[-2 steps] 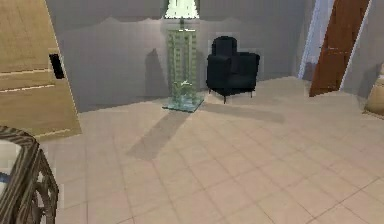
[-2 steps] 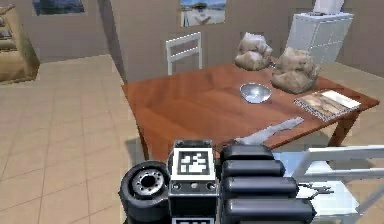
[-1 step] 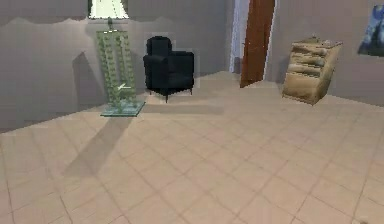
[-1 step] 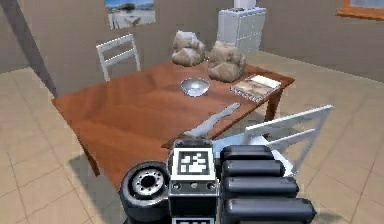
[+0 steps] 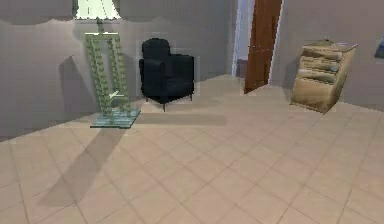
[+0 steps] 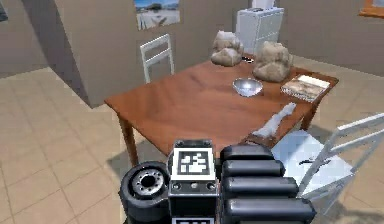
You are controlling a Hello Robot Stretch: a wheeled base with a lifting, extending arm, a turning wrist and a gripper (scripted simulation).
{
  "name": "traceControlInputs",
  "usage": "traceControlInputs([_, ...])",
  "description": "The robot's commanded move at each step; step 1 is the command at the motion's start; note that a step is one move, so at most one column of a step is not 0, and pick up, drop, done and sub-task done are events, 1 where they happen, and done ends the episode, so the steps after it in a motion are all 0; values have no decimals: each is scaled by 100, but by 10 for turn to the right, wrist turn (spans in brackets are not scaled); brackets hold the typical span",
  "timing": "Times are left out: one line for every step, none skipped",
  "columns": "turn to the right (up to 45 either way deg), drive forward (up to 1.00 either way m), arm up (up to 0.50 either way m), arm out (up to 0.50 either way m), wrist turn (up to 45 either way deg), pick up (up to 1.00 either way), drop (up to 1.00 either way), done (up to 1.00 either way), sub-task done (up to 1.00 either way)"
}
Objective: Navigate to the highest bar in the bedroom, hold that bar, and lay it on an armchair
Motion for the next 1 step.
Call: traceControlInputs([90,0,0,0,0,0,0,0,0])
